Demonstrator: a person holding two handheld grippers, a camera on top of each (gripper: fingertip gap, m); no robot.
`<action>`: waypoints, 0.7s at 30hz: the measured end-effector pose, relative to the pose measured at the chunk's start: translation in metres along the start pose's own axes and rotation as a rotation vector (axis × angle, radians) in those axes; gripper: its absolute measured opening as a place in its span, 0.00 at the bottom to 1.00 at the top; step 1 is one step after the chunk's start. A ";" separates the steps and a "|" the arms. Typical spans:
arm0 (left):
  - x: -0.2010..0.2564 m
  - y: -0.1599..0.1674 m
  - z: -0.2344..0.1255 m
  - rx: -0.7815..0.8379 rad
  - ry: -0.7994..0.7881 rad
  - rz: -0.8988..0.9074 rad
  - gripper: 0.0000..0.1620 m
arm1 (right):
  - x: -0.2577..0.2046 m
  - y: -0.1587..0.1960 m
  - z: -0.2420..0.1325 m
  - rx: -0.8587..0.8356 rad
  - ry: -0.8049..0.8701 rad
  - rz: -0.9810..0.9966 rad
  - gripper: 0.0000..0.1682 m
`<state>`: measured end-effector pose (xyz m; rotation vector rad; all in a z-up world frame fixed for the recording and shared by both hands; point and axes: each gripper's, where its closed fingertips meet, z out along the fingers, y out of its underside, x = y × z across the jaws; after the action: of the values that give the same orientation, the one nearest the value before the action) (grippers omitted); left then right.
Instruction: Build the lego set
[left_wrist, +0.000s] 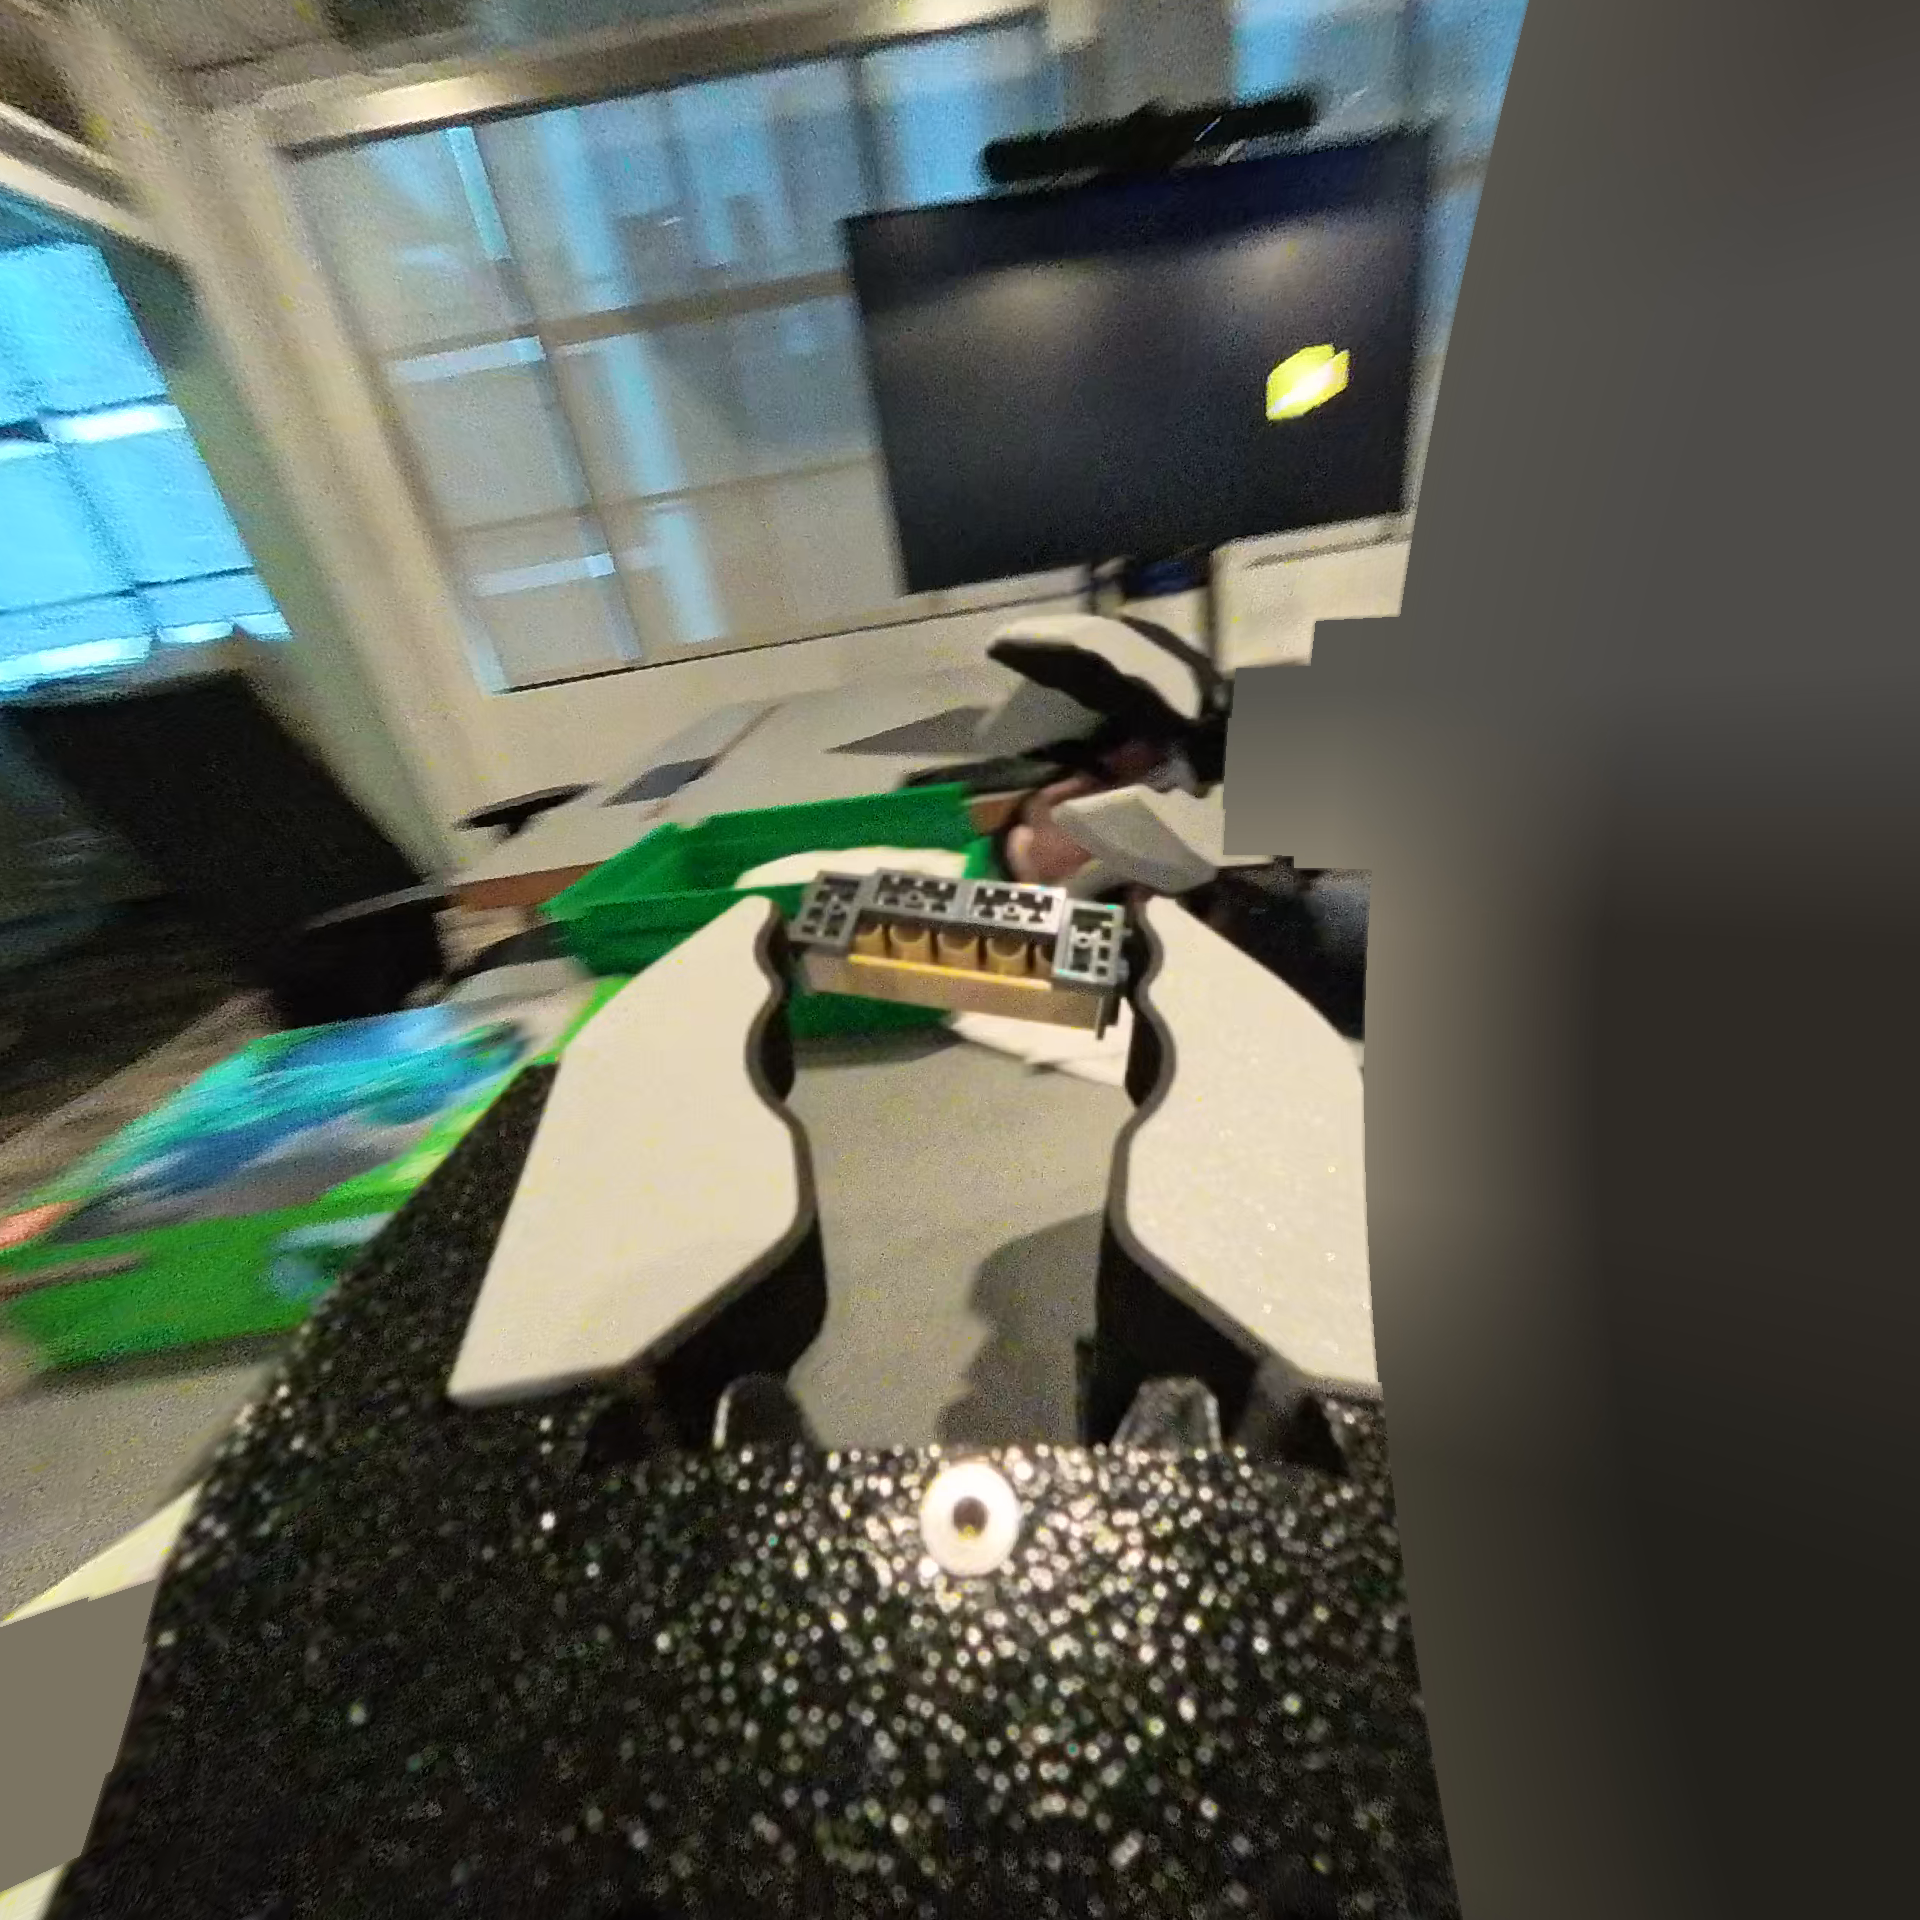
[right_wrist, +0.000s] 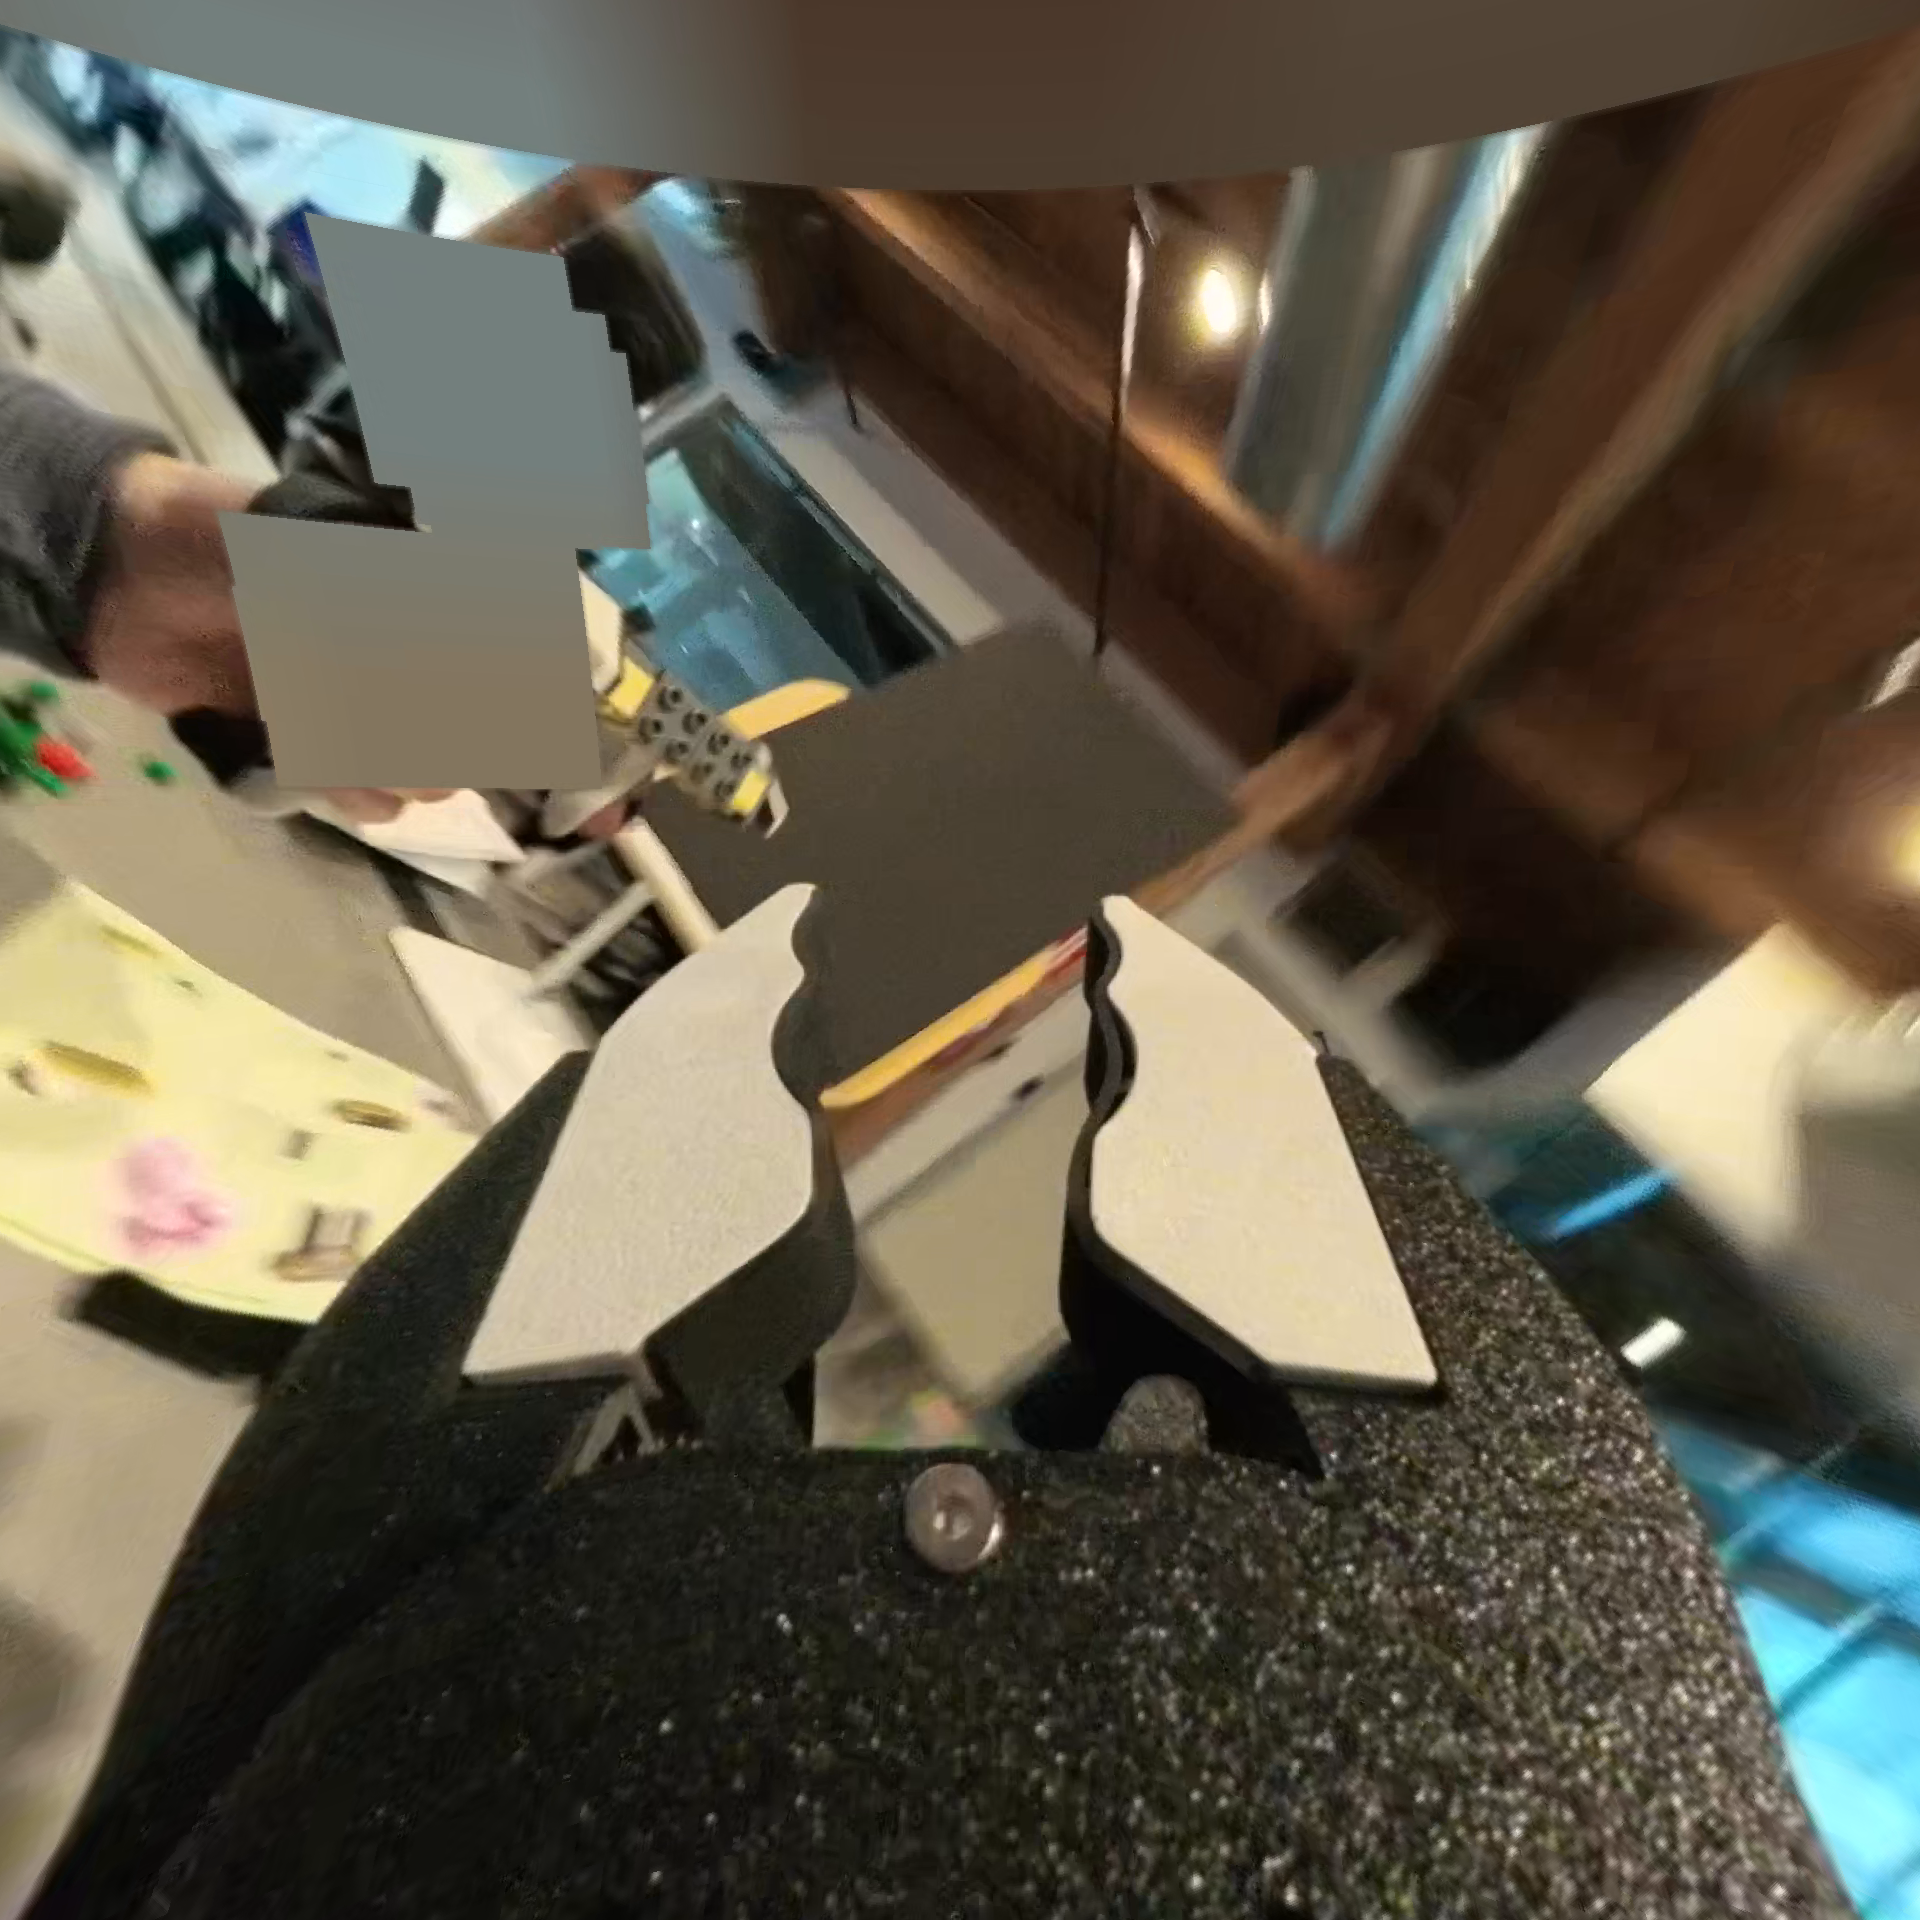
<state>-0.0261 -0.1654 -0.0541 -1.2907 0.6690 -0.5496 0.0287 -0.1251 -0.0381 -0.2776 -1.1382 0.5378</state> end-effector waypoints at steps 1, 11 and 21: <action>-0.010 0.006 0.001 -0.038 -0.080 0.052 0.38 | -0.005 0.015 0.000 -0.021 0.016 0.063 0.27; -0.022 0.138 0.018 -0.452 -0.465 -0.087 0.38 | -0.068 0.145 -0.011 -0.251 -0.014 0.328 0.20; -0.004 0.227 0.024 -0.746 -0.672 -0.176 0.38 | -0.086 0.145 -0.016 -0.165 -0.170 0.539 0.18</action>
<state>-0.0113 -0.1008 -0.2730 -2.1079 0.1794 0.0451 -0.0219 -0.0483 -0.1810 -0.7035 -1.2767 0.9563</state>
